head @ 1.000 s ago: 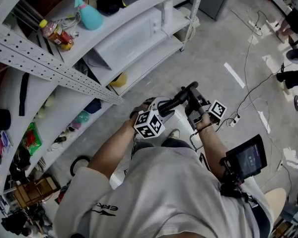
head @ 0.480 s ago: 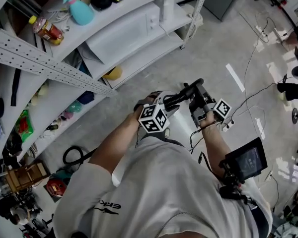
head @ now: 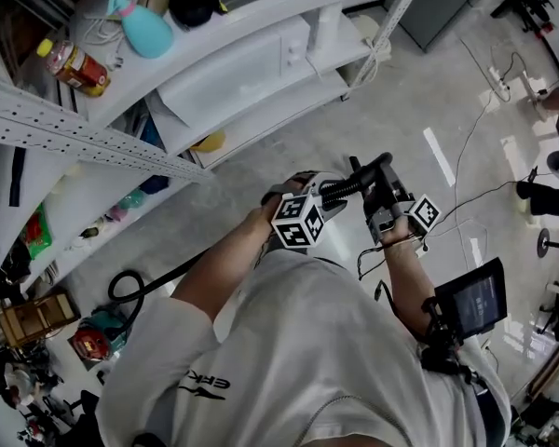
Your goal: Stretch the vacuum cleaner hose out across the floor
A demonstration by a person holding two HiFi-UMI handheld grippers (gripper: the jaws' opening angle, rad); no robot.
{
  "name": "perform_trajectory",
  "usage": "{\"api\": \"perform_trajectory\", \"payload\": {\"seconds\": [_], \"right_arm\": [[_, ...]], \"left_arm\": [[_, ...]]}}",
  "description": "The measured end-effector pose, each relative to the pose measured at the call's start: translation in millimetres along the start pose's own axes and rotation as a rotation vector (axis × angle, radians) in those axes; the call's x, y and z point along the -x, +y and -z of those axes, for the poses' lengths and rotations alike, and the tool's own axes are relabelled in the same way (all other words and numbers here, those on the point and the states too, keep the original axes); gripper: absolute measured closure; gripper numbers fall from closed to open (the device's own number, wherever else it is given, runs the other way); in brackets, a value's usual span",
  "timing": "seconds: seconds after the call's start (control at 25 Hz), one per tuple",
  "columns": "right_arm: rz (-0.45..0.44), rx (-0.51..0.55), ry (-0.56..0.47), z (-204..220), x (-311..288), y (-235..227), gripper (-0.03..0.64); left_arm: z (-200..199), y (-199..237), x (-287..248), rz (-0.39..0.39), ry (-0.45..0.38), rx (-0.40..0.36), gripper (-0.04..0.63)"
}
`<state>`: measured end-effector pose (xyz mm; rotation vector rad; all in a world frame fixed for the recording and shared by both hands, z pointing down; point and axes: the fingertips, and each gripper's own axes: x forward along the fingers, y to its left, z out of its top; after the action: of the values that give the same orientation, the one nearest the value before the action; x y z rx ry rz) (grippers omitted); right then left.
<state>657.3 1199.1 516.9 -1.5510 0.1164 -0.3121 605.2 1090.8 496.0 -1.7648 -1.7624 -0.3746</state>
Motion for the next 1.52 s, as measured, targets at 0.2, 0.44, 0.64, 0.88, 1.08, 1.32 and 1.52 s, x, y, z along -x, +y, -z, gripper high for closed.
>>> {"api": "perform_trajectory", "payload": {"seconds": [0.2,0.44,0.64,0.88,1.08,1.32,1.52], "right_arm": [[0.008,0.004,0.010,-24.3,-27.3,3.8,0.430],[0.010,0.010,0.053,-62.2,-46.5,7.0,0.430],[0.018,0.005,0.111,-103.3,-57.7,2.8,0.430],[0.031,0.015,0.174,-157.1,-60.9,0.5,0.430],[0.041,0.022,0.202,-193.1,-59.2,-4.5,0.431],[0.043,0.020,0.221,-232.7,-54.9,-7.8,0.431],[0.047,0.019,0.232,-265.1,-47.9,-13.1,0.431]], "left_arm": [[-5.0,30.7,-15.0,-0.003,-0.004,0.010,0.405],[-20.9,55.8,-44.0,-0.029,0.004,0.034,0.405],[-36.8,73.4,-80.9,-0.067,0.035,0.053,0.405],[-64.6,86.5,-129.1,-0.110,0.058,0.095,0.405],[-80.3,93.7,-161.3,-0.123,0.082,0.114,0.405],[-100.8,101.2,-196.3,-0.128,0.100,0.132,0.405],[-117.9,103.4,-226.3,-0.131,0.115,0.138,0.405]]}}
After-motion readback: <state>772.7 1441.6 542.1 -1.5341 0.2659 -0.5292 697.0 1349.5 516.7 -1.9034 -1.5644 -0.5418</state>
